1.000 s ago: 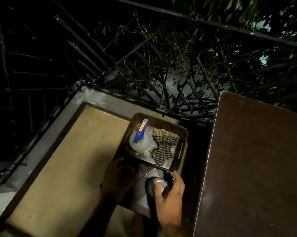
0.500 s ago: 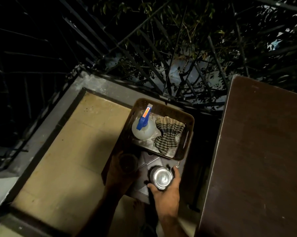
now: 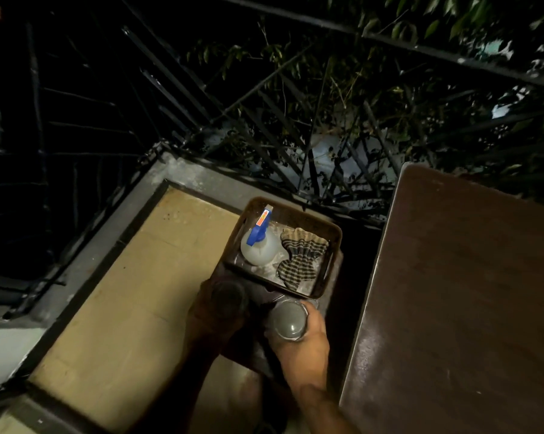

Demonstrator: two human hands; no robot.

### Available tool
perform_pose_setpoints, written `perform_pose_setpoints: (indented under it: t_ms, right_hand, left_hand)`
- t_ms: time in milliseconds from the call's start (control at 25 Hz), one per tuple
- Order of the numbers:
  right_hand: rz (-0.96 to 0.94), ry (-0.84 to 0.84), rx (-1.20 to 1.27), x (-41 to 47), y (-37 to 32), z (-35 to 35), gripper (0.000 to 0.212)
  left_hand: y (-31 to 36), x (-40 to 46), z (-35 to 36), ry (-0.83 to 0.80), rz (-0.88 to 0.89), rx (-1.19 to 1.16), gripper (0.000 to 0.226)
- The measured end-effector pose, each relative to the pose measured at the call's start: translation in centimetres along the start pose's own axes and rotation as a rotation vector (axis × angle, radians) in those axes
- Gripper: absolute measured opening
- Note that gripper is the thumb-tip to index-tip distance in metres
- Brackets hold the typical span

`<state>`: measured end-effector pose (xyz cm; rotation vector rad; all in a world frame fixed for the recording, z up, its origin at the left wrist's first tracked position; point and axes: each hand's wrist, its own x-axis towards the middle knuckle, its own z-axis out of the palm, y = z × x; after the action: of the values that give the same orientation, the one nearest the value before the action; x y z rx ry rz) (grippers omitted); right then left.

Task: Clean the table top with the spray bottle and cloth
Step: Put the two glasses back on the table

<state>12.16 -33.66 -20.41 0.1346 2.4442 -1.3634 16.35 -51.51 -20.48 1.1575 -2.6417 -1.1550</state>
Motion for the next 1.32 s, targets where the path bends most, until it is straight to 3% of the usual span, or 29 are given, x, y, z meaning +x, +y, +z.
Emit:
perform_pose_setpoints:
  t_ms: [200,360,640,920,1320]
  right_hand:
    - [-0.190,-0.092,-0.066,-0.8,-6.1,-4.9,0.063]
    - [-0.296,-0.049,-0.071,-0.5,-10.1,-9.9,0.077]
    - [-0.419,0.105,-0.057,0.0,-13.8,-20.5,0.081]
    - [-0.435,0.264,0.007,0.1,-13.2,-31.7,0.075]
    - [-0.297,0.463,-0.029,0.7,-5.3,-47.4,0.082]
  left_hand:
    - [7.6,-3.4,-5.6,0.117,-0.111,-0.242,0.063]
    - [12.8,-4.4,-7.9,0.197,-0.079,-0.238,0.082]
    - [24.1,-7.1,-9.1,0.258,0.051,-0.259,0.083]
    - [32.5,-12.1,-6.1,0.144,0.152,-0.286,0.080]
    - [41.9,-18.6,2.5,-0.008,0.238,-0.248,0.085]
